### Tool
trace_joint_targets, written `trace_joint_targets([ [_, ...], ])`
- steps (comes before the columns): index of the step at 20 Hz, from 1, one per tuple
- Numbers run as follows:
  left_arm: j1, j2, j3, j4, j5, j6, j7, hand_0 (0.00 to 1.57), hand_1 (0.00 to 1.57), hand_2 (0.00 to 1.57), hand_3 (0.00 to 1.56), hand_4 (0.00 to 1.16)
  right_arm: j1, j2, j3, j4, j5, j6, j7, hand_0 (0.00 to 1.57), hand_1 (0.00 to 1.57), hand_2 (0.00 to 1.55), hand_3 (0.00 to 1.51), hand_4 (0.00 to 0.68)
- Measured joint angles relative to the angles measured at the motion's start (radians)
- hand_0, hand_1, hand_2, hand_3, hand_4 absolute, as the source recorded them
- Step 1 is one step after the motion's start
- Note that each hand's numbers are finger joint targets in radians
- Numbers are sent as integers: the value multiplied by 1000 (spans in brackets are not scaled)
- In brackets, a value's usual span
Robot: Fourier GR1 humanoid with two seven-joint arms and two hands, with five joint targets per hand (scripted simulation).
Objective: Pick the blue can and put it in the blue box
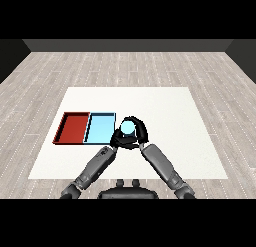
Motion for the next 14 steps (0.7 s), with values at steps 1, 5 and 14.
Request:
trace_joint_targets([
  [1, -1, 0, -9, -17, -9, 23, 27, 0, 0, 0, 0, 505, 4, 0, -14, -3, -6, 11, -7, 1475, 1475, 1469, 1396, 595],
  [5, -52, 2, -34, 37, 44, 89, 20, 434, 434, 622, 497, 571, -30, -2, 13, 19, -73, -23, -29, 1473, 1473, 1456, 1392, 607],
  [14, -71, 10, -85, 92, 255, 112, -146, 1571, 1571, 1571, 1497, 955, 0, -9, 29, -7, -127, -28, -69, 1440, 1440, 1442, 1392, 618],
])
